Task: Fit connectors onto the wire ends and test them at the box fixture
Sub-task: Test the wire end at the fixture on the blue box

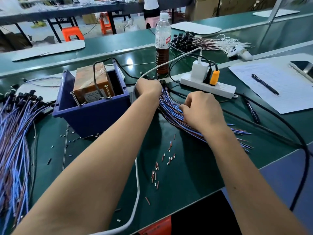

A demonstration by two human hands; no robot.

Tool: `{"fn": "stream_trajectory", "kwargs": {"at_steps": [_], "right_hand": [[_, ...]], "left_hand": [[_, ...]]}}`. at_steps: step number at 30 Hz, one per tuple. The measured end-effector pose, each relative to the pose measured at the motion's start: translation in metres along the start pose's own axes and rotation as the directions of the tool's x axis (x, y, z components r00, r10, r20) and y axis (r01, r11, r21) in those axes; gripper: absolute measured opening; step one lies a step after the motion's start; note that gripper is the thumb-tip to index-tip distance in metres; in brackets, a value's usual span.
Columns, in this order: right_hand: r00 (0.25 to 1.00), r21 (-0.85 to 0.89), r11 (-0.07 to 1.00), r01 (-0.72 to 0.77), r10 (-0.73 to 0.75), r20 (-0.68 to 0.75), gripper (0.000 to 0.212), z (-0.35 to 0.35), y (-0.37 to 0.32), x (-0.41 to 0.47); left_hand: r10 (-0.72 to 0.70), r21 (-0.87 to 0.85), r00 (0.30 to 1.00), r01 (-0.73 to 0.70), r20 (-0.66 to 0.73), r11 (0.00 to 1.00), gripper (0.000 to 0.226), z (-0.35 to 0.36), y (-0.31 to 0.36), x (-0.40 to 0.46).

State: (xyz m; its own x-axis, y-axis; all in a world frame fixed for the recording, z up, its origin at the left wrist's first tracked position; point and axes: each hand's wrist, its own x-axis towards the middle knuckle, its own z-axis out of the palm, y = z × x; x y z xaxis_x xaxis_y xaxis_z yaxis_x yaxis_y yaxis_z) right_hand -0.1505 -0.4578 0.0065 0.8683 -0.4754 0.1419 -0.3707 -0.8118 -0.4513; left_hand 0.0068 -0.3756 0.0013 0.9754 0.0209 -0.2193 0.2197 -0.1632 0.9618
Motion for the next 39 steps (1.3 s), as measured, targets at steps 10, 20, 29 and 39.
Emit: {"fn": "stream_trajectory", "kwargs": {"at_steps": [10,20,29,39], "right_hand": [[0.992,0.148,0.989,-0.001,0.02,-0.128,0.016,0.033,0.006,0.001],[0.877,0.383,0.873,0.302,-0.097,-0.47,0.015,0.02,-0.043,-0.008],[0.655,0.353,0.58,0.735,-0.473,-0.589,0.007,0.057,-0.131,-0.055],[0.641,0.43,0.642,0.634,-0.748,0.171,0.026,0.112,-0.244,-0.081]], "left_hand": [[0.199,0.472,0.977,-0.213,0.08,0.855,0.051,-0.004,-0.011,-0.027],[-0.128,0.366,0.845,-0.084,0.519,0.927,0.024,-0.055,-0.003,-0.065],[-0.116,0.409,0.833,-0.14,0.541,0.902,0.035,-0.205,-0.031,-0.109],[0.387,0.753,0.825,0.07,-0.412,0.654,0.018,-0.322,-0.05,-0.038]]}}
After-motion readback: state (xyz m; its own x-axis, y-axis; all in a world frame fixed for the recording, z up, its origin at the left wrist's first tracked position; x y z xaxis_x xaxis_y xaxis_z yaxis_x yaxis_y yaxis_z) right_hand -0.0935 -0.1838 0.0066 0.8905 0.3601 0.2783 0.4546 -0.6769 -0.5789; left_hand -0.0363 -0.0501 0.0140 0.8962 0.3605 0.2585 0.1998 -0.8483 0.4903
